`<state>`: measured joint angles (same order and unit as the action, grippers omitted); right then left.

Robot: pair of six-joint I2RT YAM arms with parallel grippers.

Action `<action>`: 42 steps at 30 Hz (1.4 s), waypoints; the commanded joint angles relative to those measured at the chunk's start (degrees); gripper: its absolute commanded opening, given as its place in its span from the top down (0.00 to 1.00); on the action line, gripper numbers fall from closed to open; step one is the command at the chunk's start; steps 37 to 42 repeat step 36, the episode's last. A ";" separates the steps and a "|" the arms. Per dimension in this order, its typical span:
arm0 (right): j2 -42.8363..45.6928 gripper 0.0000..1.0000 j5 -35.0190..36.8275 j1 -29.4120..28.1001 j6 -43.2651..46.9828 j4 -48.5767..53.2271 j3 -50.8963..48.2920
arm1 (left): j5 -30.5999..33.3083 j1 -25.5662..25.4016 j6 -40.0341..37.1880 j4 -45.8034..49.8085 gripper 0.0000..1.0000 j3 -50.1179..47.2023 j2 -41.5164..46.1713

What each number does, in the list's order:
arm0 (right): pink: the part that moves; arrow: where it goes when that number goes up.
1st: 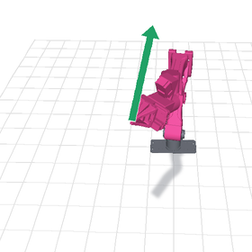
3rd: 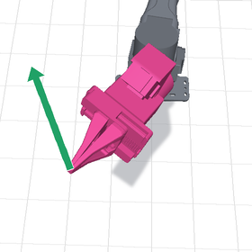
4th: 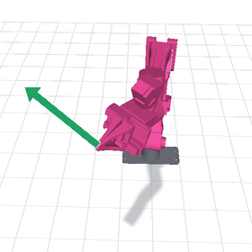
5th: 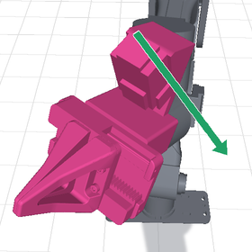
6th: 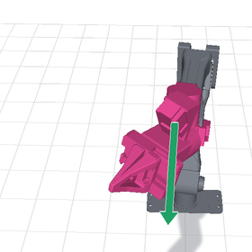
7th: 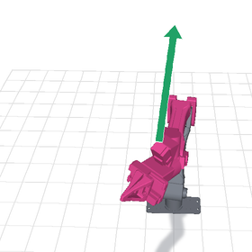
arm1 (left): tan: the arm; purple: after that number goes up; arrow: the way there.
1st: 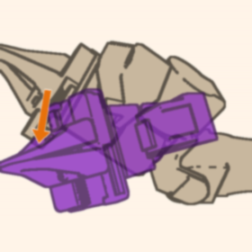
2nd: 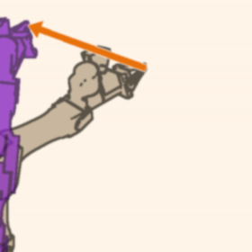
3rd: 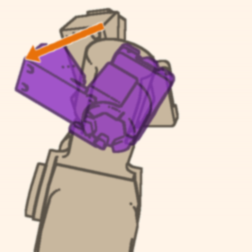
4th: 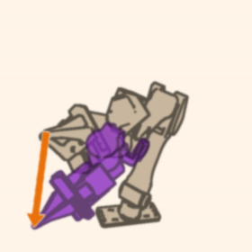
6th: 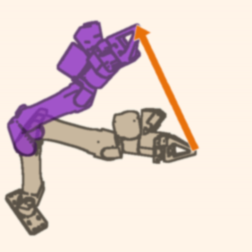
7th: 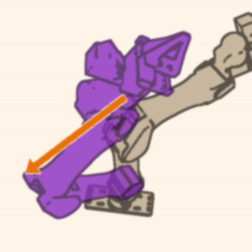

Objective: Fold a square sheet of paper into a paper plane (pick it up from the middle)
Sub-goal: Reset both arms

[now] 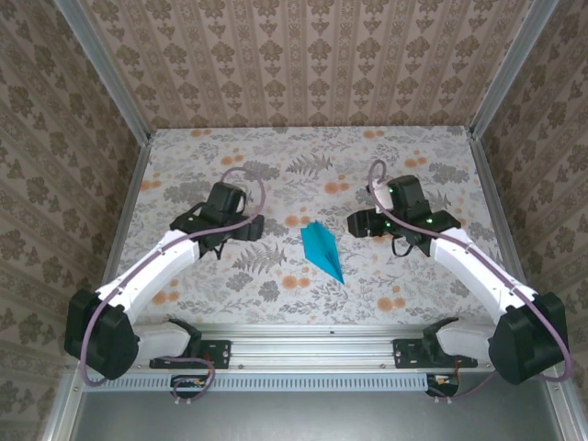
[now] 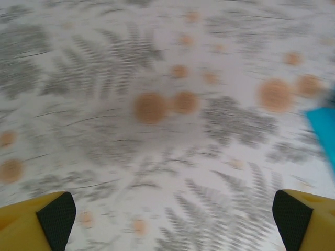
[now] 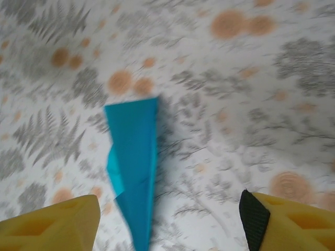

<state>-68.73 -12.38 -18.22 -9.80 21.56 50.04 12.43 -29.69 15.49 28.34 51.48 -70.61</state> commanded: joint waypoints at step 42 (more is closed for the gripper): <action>-16.65 0.00 10.80 19.89 6.38 -61.73 -22.69 | -5.51 27.85 -18.79 -51.54 0.00 -20.49 -9.73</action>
